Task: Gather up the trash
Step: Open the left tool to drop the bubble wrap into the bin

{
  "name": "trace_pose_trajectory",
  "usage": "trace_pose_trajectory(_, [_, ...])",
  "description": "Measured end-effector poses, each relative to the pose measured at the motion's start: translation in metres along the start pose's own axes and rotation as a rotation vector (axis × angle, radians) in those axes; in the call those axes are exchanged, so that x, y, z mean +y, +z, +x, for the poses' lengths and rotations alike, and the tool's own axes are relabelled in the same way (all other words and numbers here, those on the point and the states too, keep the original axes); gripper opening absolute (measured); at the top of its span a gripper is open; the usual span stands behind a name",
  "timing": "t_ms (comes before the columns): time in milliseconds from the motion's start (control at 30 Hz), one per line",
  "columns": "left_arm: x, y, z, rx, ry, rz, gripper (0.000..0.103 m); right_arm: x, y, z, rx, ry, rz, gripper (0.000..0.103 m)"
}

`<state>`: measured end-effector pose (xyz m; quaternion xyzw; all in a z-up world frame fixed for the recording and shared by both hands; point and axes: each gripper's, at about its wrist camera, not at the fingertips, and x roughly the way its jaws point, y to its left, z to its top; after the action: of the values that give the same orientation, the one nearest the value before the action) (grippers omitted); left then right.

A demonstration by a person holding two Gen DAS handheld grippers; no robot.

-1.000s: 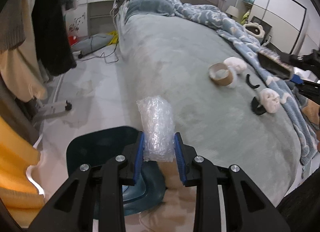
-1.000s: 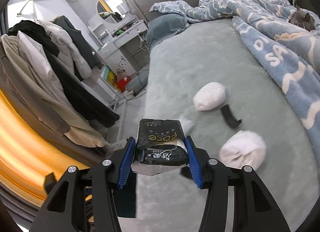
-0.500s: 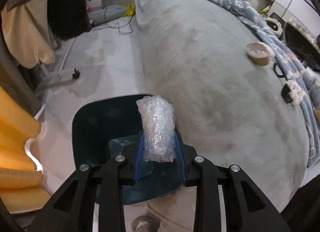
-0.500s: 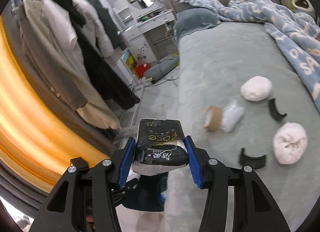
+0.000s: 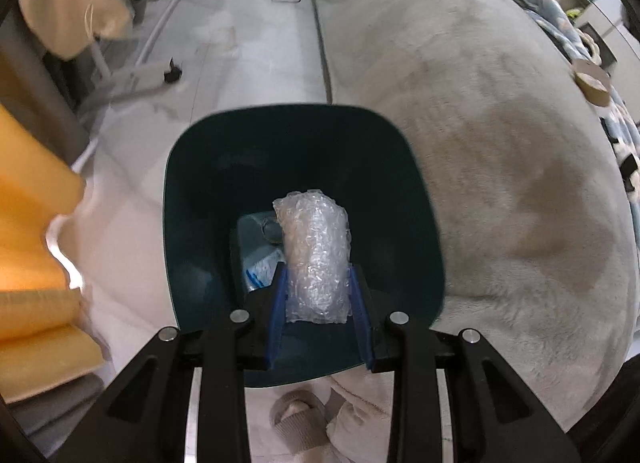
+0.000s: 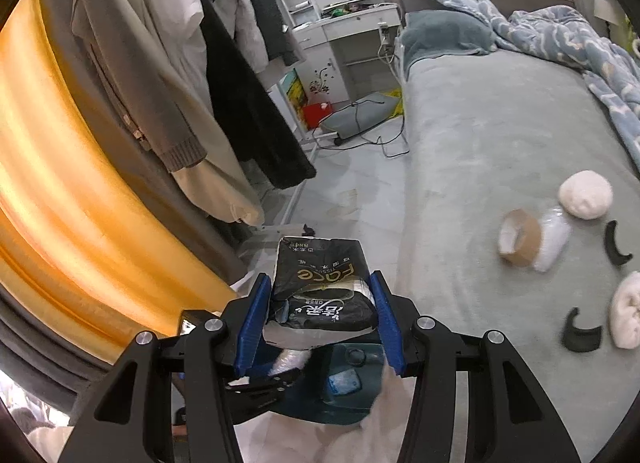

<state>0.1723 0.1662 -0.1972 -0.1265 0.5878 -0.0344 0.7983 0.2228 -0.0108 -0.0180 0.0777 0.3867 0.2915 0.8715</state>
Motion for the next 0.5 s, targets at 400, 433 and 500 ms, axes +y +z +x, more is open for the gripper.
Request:
trace_pose_trajectory(400, [0.018, -0.003, 0.027, 0.089, -0.039, -0.051, 0.055, 0.025, 0.0, 0.051, 0.097, -0.026, -0.068, 0.051])
trace_pose_trajectory(433, [0.018, -0.003, 0.026, 0.086, -0.039, -0.051, 0.056, 0.024, 0.0, 0.053, 0.101, -0.027, -0.068, 0.051])
trace_pose_trajectory(500, [0.021, -0.002, 0.023, 0.078, -0.04, -0.054, 0.057, 0.024, 0.001, 0.06, 0.111, -0.033, -0.074, 0.051])
